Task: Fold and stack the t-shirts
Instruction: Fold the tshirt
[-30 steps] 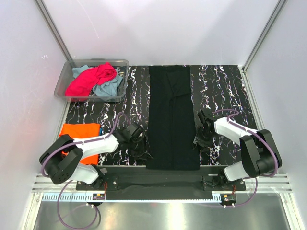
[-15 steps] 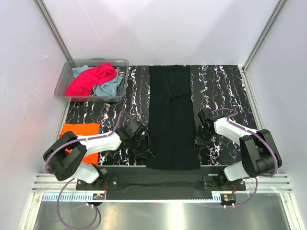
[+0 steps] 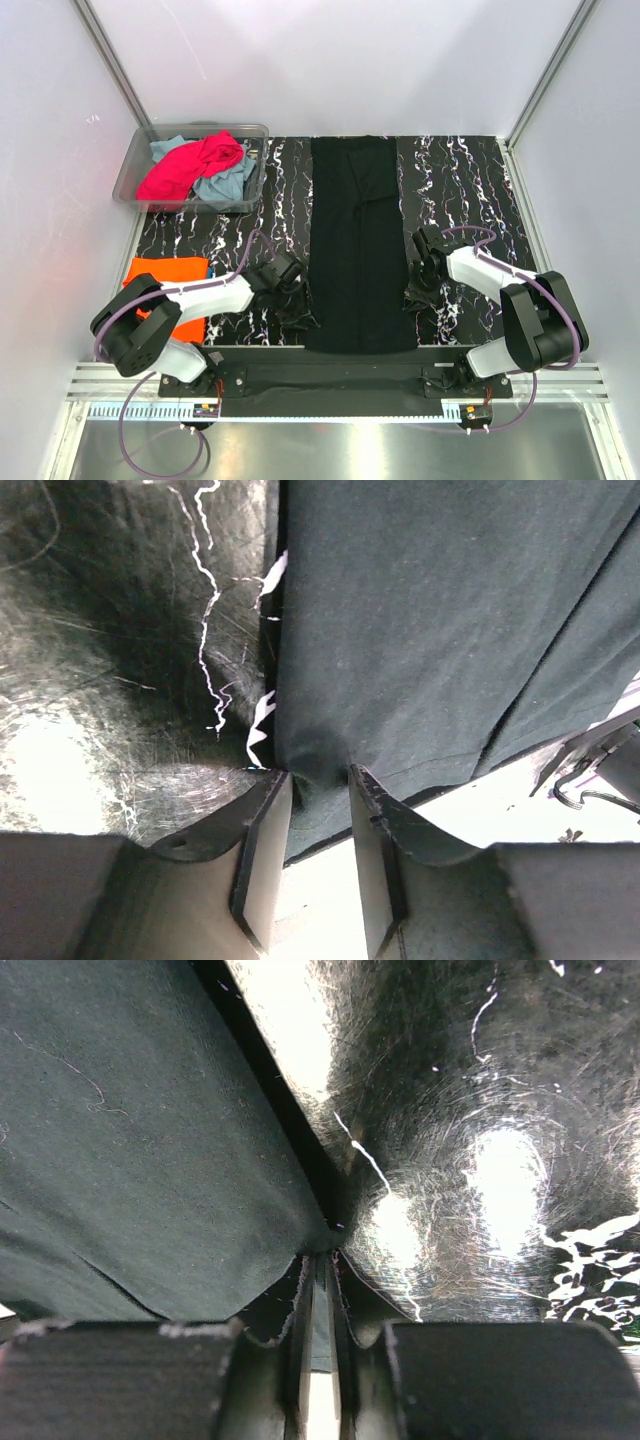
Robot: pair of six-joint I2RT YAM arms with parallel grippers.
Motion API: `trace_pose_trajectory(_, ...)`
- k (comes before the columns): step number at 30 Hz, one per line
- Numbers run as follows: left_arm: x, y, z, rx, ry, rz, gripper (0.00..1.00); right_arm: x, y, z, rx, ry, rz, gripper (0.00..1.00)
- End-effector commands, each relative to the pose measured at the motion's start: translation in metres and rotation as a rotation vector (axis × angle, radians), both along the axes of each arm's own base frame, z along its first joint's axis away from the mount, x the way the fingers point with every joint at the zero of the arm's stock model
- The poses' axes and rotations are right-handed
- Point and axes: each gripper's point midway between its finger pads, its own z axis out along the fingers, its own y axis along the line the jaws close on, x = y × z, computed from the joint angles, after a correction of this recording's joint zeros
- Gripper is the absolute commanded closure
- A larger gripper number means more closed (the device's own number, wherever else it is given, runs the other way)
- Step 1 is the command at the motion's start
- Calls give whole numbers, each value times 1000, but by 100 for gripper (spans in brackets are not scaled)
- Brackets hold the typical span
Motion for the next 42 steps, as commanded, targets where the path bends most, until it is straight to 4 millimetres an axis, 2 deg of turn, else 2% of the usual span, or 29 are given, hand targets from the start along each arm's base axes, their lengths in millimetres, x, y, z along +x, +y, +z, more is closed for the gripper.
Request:
trace_pose_trajectory(1, 4, 33, -19, 173, -33, 47, 59, 8, 0, 6, -1, -40, -6, 84)
trace_pose_trajectory(3, 5, 41, -15, 194, -49, 66, 52, 6, 0, 6, -1, -36, -3, 84)
trace_pose_trajectory(7, 12, 40, -13, 199, -69, 62, 49, 6, 0, 7, -2, -33, -2, 80)
trace_pose_trajectory(9, 16, 35, -12, 197, -70, 44, 52, 5, 0, 7, -2, -30, 0, 80)
trace_pose_trajectory(13, 11, 30, -22, 195, -23, 30, 60, 5, 0, 8, 1, -33, -4, 80)
trace_pose_trajectory(16, 7, 30, -26, 183, -8, 33, 62, 5, 0, 9, 3, -35, -7, 80)
trace_pose_trajectory(18, 8, 25, -26, 150, -12, 34, 66, 5, 1, 9, 7, -36, -11, 80)
trace_pose_trajectory(19, 5, 23, -26, 132, -2, 32, 72, 5, 2, 10, 10, -37, -9, 80)
trace_pose_trajectory(20, 6, 22, -25, 124, -5, 31, 92, 5, 1, 10, 10, -37, -9, 80)
trace_pose_trajectory(21, 6, 21, -25, 119, -8, 28, 100, 3, 1, 10, 11, -37, -9, 84)
trace_pose_trajectory(23, 8, 18, -19, 101, -16, 27, 100, 4, 1, 14, 16, -57, -3, 99)
trace_pose_trajectory(26, 17, 12, -1, 60, -68, 42, 100, 11, 4, 32, 46, -129, 17, 100)
trace_pose_trajectory(29, 33, 2, 23, 16, -129, 56, 100, 33, 4, 59, 41, -250, 26, 100)
trace_pose_trajectory(30, 44, -5, 39, -2, -160, 62, 100, 46, 7, 74, 42, -298, 38, 100)
trace_pose_trajectory(31, 54, -4, 45, 0, -180, 73, 100, 53, 4, 75, 22, -304, 53, 100)
trace_pose_trajectory(32, 63, -4, 52, 1, -192, 83, 100, 66, 7, 87, 27, -338, 58, 100)
trace_pose_trajectory(33, 75, -8, 66, -17, -223, 91, 100, 72, 7, 88, 23, -337, 63, 100)
trace_pose_trajectory(34, 90, -2, 70, -1, -245, 114, 100, 77, 9, 83, 17, -314, 82, 100)
trace_pose_trajectory(36, 107, 4, 79, 0, -266, 134, 100, 93, 8, 88, 9, -330, 82, 100)
trace_pose_trajectory(37, 125, 7, 91, -14, -292, 152, 100, 97, 7, 80, -2, -303, 91, 100)
trace_pose_trajectory(39, 140, 9, 100, -18, -312, 157, 100, 112, 6, 82, 9, -304, 82, 100)
trace_pose_trajectory(40, 158, 8, 116, -33, -363, 147, 100, 116, 7, 76, 11, -283, 87, 100)
trace_pose_trajectory(41, 167, 7, 112, -15, -351, 138, 100, 126, 7, 82, 13, -301, 83, 100)
trace_pose_trajectory(42, 177, 6, 116, -13, -363, 134, 100, 132, 6, 83, 9, -309, 82, 100)
